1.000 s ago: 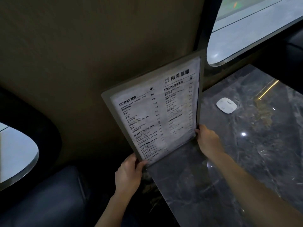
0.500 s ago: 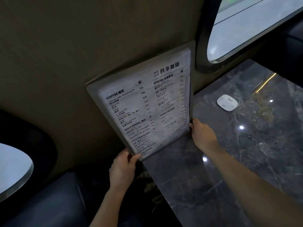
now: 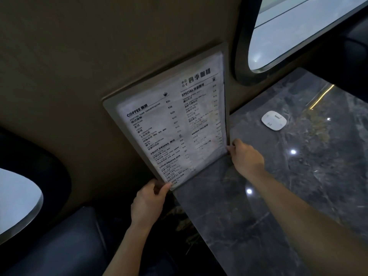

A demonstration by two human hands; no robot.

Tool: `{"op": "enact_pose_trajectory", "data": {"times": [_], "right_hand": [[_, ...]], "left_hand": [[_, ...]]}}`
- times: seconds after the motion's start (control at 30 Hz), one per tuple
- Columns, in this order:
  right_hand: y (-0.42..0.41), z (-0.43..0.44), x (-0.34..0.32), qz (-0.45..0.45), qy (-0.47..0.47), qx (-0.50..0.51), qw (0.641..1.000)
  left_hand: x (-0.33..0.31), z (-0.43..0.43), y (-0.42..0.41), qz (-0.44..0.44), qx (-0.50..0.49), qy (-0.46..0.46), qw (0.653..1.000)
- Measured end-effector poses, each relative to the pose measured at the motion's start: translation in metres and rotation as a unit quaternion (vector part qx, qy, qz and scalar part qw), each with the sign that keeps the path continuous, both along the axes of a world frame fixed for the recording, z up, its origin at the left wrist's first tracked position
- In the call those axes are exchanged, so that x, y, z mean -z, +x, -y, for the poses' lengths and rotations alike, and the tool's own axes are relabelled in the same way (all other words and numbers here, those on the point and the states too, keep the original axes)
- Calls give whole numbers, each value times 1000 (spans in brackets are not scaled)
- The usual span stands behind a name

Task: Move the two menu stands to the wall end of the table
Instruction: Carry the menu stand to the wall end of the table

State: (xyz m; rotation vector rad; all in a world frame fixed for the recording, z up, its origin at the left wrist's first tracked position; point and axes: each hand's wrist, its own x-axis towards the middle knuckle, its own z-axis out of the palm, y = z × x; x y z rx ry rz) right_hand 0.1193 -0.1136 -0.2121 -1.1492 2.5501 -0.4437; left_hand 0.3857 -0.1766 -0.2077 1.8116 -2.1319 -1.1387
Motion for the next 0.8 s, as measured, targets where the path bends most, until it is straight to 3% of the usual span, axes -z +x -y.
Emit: {"op": "enact_pose_trajectory", "data": {"times": [0.13,0.23,0.5,0.8], "right_hand": [[-3,-19,-5,-10,-7,-10,1000],[-6,-36,-9,0,2,-19,1000],[-24,-101,-24,8,13,18,1000],[-24,-209,-49,-43,-12,131,990]], "left_hand": [[0,0,7,53,64,58,995],[-5,-9,4,56,99,42,993],[-35,-35,-68,-44,204,-58,976],[-43,-90,-159,-85,366,-54,925]]}}
